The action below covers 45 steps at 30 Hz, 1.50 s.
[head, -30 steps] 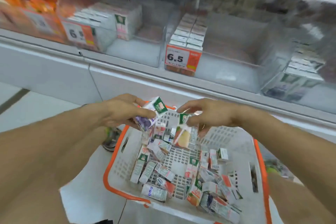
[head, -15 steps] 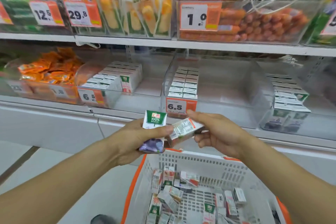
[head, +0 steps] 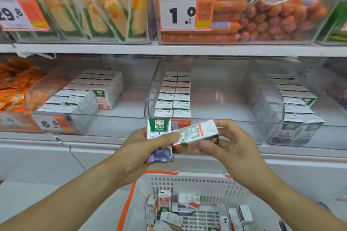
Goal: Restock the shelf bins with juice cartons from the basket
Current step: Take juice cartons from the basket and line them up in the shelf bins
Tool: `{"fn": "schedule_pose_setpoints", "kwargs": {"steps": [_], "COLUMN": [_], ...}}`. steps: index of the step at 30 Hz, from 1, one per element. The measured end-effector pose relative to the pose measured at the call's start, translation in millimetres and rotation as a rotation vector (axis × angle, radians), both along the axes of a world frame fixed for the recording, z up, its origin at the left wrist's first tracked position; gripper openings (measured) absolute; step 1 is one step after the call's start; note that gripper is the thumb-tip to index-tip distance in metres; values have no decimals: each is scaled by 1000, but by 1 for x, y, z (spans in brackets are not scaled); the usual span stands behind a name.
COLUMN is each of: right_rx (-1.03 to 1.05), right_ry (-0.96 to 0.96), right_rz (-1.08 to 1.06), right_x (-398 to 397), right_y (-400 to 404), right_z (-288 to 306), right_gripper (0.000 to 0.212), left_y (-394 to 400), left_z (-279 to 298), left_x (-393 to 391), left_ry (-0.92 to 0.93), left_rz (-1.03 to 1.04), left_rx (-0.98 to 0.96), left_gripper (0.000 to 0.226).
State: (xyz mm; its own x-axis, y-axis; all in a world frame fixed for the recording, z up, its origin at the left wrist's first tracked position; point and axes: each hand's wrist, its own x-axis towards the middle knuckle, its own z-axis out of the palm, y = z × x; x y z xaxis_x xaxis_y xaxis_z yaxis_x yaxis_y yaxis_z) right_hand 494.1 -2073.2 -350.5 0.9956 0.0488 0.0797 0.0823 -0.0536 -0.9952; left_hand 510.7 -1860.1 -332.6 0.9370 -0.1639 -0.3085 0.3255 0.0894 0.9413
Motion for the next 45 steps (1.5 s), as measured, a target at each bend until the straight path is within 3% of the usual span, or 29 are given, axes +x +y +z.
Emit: {"fn": "schedule_pose_setpoints", "kwargs": {"steps": [5, 8, 11, 14, 17, 22, 28, 31, 33, 35, 38, 42, 45], "right_rx": [-93, -461, -900, -1034, -1029, -1029, -865, -817, -705, -514, -328, -366, -342], "right_ry": [-331, -436, -436, -248, -114, -131, -16, -38, -109, -108, 3, -23, 24], "right_rz": [-281, -355, -322, -280, -282, -295, -298, -314, -224, 12, 399, 429, 437], "right_x": [35, 87, 161, 225, 263, 287, 277, 247, 207, 152, 79, 52, 41], "right_y": [-18, -27, -34, -28, -17, -2, -8, -14, -13, -7, -1, -17, -36], "right_z": [43, 51, 35, 20, 7, -12, -9, 14, 31, 44, 56, 55, 54], "right_gripper": [39, 33, 42, 45, 42, 41, 66, 43, 18, 10, 34, 33, 33], "left_y": [-7, -14, -20, -15, -5, 2, -7, -14, -19, -24, -36, -52, -61], "left_z": [8, 14, 13, 6, 1, -5, -9, -4, -1, 2, 7, 14, 13], "left_x": [16, 18, 15, 14, 23, 38, 50, 50, 47, 42, 30, 14, 10], "left_ry": [-195, -247, -249, -219, -216, -206, -211, -192, -161, -146, -221, -250, -222], "left_rz": [63, 68, 86, 86, 90, 39, -23, -29, -58, -68, -99, -197, -192], "left_rx": [208, 191, 121, 56, 21, -119, -188, -248, -268, -259, -126, 0, 140], "left_gripper": [26, 20, 19, 16, 15, 23, 28, 25, 26, 29, 16, 17, 51]}}
